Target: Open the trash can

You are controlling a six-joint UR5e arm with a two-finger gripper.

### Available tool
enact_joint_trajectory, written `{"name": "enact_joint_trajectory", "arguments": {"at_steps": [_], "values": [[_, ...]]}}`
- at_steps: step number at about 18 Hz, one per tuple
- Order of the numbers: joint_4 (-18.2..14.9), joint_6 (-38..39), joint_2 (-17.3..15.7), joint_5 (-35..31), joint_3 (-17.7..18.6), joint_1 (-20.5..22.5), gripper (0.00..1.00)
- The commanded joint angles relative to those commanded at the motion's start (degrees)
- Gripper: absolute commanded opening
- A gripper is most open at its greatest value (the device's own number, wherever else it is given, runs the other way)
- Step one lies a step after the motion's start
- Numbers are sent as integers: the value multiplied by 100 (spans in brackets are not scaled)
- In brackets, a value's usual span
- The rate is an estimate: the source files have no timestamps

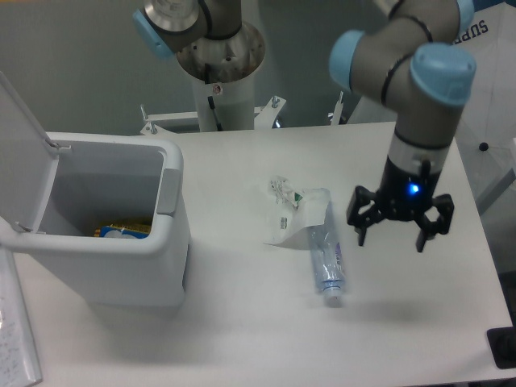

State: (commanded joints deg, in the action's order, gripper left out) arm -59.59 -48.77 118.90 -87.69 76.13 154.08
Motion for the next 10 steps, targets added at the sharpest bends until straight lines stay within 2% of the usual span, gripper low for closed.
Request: {"name": "enact_joint_trajectory", "arguments": {"at_steps": [3, 5, 7, 10], "values": [[-359, -561, 282, -468, -396, -115, 100], [-684, -1018, 274, -468, -546, -89, 100], [-1045, -1283, 256, -477, -599, -45, 100], [-1090, -1433, 238, -495, -468, -27, 100]]}}
